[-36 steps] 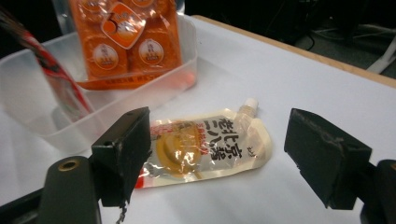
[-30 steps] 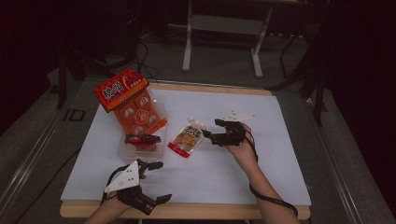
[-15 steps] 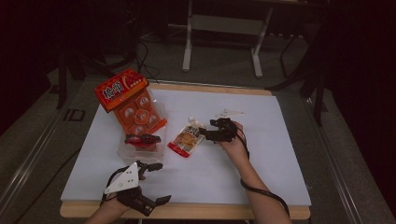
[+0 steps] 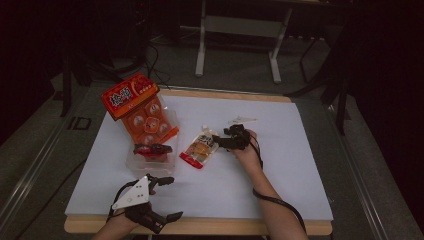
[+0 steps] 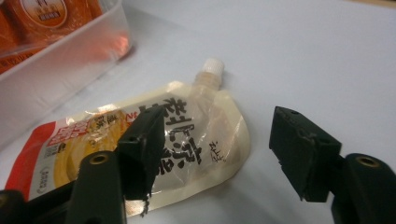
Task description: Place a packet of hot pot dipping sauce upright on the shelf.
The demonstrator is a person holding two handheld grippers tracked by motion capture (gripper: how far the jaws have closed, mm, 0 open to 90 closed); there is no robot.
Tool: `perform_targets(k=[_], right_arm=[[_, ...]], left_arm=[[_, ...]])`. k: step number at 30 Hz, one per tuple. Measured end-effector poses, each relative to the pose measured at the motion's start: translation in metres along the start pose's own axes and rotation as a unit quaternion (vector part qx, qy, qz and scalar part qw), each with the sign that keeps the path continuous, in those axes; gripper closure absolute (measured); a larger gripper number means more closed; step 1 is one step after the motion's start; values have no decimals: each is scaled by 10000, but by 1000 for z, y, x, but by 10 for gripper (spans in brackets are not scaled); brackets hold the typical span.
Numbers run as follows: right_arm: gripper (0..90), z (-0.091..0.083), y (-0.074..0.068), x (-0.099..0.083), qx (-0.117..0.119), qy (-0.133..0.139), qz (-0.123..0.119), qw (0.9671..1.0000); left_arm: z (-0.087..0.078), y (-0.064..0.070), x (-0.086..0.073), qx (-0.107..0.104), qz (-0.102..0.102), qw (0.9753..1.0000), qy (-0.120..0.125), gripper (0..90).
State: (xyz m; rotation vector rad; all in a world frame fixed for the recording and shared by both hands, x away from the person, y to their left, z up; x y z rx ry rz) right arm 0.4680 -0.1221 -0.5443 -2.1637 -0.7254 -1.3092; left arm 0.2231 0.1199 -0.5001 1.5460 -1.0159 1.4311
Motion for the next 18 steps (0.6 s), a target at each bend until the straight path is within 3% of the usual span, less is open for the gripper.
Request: perform_targets(k=[12, 18], right_arm=[[381, 16, 8, -10, -227, -248, 138, 9993], [401, 20, 5, -14, -336, -358, -12, 9988]], left_arm=[[-2, 0, 0, 13, 3, 10000, 15, 26], [-2, 0, -1, 13, 5, 10000, 8, 26]])
Point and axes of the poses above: each handheld gripper's, and its own axes: z roughly forward along the jaws, x roughly out of its top, y roughly to its right, the point moved 4 cm from there along z, roughly forward along the jaws, and after that the axes turned 12 degrees about y, right-handed, at the moved point
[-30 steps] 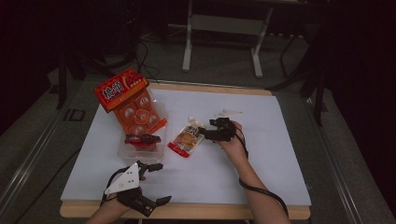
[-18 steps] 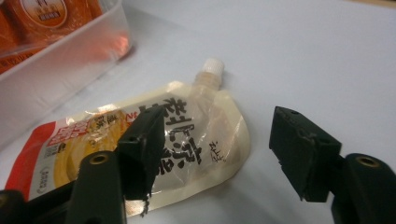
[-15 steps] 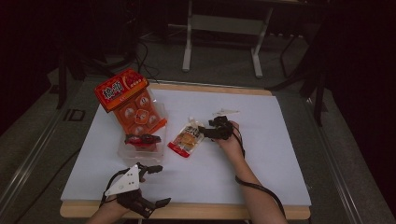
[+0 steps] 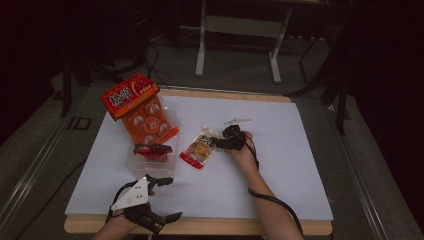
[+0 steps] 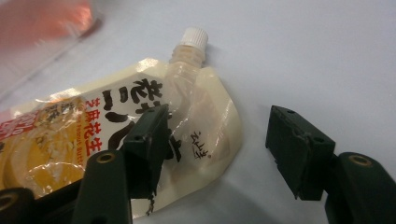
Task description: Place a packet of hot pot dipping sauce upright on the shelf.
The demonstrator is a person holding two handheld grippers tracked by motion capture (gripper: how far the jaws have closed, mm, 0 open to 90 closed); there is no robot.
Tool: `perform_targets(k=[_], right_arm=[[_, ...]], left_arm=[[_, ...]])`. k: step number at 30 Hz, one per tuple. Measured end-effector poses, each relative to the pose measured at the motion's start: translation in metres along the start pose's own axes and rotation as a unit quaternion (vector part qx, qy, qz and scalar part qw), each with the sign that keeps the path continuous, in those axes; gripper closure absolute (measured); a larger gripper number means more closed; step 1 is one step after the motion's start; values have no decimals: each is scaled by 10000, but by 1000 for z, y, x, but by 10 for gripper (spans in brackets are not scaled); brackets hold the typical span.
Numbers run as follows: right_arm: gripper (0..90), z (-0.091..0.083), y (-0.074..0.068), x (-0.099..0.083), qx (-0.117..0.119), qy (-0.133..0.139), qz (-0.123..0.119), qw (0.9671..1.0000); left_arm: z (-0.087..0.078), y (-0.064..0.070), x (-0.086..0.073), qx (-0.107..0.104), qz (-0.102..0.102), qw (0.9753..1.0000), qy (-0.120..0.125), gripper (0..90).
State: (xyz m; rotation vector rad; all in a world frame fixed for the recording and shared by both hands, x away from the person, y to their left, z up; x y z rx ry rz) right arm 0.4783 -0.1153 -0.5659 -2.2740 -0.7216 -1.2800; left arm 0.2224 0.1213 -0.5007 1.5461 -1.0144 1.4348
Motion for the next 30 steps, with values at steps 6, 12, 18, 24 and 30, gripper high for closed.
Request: perform_targets(k=[6, 12, 18, 24, 30], right_arm=[[541, -1, -6, -1, -33, -38, -259, 9997], [805, -1, -11, -2, 129, -68, -322, 9994], [884, -1, -16, 1, 123, -153, -302, 9994], [891, -8, -18, 7, 164, -106, -267, 9995], [893, -16, -23, 15, 216, 26, -257, 9994]], left_arm=[[1, 1, 0, -28, -6, 10000, -5, 26], [1, 1, 0, -26, 6, 10000, -19, 26], [1, 1, 0, -32, 12, 10000, -23, 26], [1, 0, -1, -6, 9, 10000, -39, 26], [1, -1, -1, 3, 9, 10000, -38, 26]])
Point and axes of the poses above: each handheld gripper's, and its own axes: z roughly forward along the jaws, x roughly out of its top, y roughly to its right, the point moved 4 cm from there along z, roughly forward along the jaws, and after that the axes turned 12 degrees about y, right-handed, at the moved point
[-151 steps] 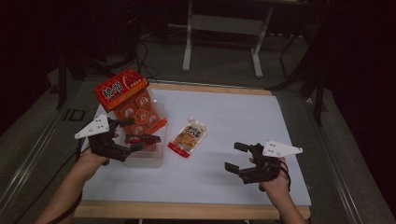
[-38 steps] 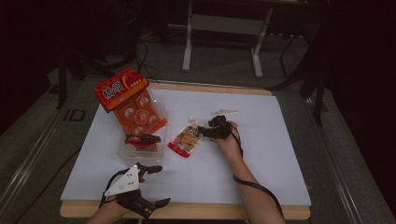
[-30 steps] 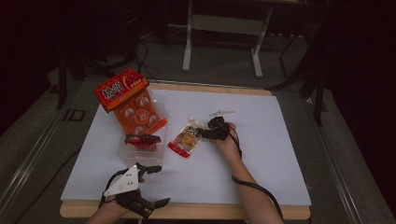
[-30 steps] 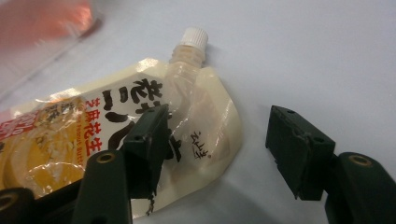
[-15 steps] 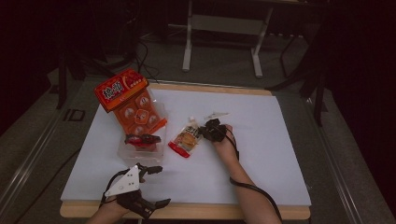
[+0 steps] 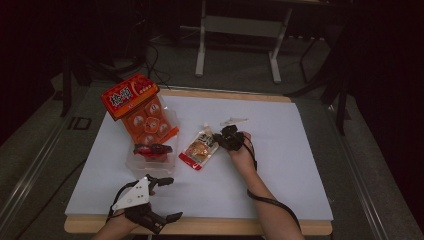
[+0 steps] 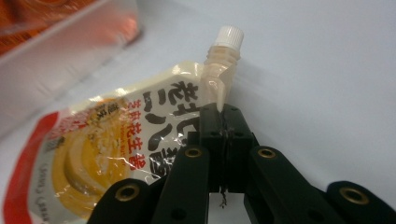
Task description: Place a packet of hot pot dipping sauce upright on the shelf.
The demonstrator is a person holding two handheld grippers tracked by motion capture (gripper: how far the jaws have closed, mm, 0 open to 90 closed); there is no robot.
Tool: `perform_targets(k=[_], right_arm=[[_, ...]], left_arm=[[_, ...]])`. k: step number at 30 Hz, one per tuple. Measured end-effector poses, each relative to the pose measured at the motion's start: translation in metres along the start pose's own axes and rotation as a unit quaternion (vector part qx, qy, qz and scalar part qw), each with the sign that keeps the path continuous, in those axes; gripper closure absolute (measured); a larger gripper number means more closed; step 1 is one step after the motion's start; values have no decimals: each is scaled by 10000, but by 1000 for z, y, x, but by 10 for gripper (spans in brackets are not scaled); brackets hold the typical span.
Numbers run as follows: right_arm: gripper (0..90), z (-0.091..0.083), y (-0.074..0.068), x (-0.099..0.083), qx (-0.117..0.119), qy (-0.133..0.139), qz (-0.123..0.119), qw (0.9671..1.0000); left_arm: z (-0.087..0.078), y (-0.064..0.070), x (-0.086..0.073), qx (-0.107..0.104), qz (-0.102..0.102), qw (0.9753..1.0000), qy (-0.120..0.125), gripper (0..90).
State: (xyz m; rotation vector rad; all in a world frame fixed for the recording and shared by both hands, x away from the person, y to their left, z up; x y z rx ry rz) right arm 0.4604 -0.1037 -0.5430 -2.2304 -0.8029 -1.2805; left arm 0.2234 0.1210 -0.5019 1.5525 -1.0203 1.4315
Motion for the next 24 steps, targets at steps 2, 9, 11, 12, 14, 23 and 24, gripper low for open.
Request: perform_targets(k=[2, 9, 11, 12, 14, 23, 24], right_arm=[[893, -2, -1, 2, 8, 34, 16, 10000], [894, -15, -10, 19, 153, 336, 72, 9993], [894, -18, -14, 25, 215, 426, 42, 9989], [895, -20, -16, 27, 251, 483, 71, 9985], [895, -23, -20, 31, 298, 565, 44, 9979], [895, -37, -45, 50, 622, 881, -165, 9940], [895, -38, -48, 52, 663, 915, -189, 9934]], left_arm=[[0, 0, 0, 1, -7, 10000, 7, 26], [1, 0, 0, 10, 5, 10000, 41, 26], [1, -1, -1, 18, 10, 10000, 42, 26], [1, -1, -1, 17, 28, 10000, 30, 26], [1, -1, -2, 26, 52, 10000, 74, 27], [3, -1, -2, -65, 120, 9996, 228, 39], [3, -1, -2, -43, 106, 9997, 237, 39]])
Point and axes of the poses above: each handheld gripper's, and its own axes: z roughly forward along the jaws, x roughly out of its top, y roughly to its right, the point moved 4 cm from there along z, roughly forward along the jaws, and after that the axes turned 12 degrees about y, right-handed, at the moved point
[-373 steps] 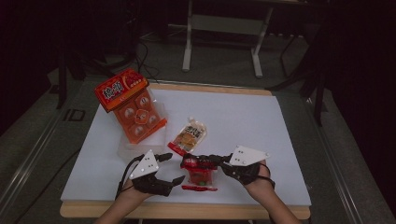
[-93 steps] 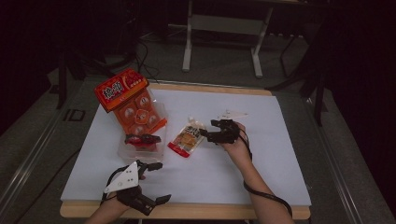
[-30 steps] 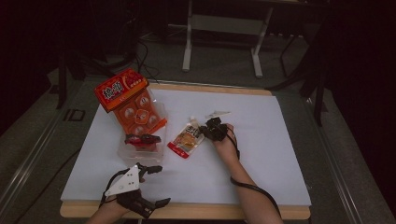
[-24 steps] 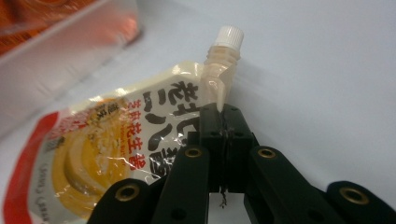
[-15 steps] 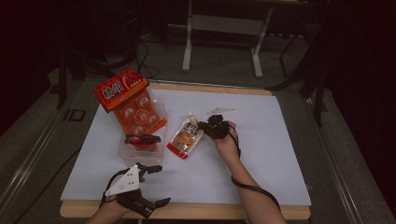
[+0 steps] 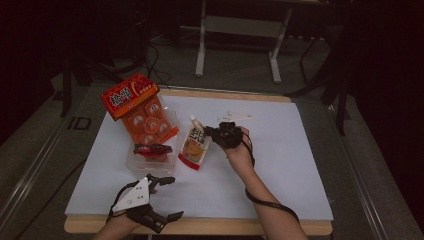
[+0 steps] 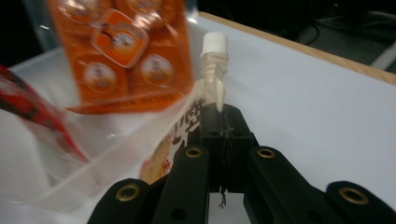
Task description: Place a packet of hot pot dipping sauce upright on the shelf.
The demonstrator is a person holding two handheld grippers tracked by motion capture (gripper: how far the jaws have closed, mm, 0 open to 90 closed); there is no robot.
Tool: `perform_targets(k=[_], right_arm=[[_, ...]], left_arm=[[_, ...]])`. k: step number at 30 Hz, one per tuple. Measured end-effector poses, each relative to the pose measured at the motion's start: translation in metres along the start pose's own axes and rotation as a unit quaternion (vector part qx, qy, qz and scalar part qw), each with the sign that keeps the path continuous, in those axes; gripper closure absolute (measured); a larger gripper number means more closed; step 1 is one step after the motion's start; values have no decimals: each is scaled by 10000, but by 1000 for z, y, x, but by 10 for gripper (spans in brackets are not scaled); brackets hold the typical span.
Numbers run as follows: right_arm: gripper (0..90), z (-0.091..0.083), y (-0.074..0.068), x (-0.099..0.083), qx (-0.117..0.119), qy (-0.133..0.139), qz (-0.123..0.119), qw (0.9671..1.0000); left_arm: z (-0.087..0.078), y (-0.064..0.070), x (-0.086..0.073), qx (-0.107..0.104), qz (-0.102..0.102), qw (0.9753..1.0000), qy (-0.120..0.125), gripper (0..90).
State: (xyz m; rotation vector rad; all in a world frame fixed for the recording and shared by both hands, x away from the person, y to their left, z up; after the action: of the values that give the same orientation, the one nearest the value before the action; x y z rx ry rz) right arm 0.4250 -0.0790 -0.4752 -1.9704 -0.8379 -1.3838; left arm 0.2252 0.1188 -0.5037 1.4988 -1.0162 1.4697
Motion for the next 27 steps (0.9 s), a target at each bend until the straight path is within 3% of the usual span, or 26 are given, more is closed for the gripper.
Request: perform_targets(k=[6, 12, 17, 27], right_arm=[[895, -4, -12, 8, 96, 99, -127, 9998], [895, -11, -17, 15, 126, 191, -208, 9995], [895, -21, -19, 23, 82, 260, -359, 9990], [895, -54, -18, 39, 103, 402, -519, 9978]], left_arm=[[-1, -1, 2, 7, -235, 9997, 67, 37], [-1, -1, 4, 34, -238, 9996, 131, 38], [-1, -1, 7, 115, -190, 9997, 46, 37], [-1, -3, 11, 197, -310, 9993, 11, 29]])
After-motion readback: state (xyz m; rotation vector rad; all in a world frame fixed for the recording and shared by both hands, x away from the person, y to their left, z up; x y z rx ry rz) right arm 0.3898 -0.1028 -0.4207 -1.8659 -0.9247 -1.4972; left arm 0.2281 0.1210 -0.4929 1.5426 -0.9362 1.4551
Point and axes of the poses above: each handheld gripper's, and its own axes: z roughly forward along the jaws, x roughly out of its top, y roughly to its right, the point moved 4 cm from there along z, roughly forward along the jaws, and after that the axes turned 12 degrees about y, right-handed, at the moved point
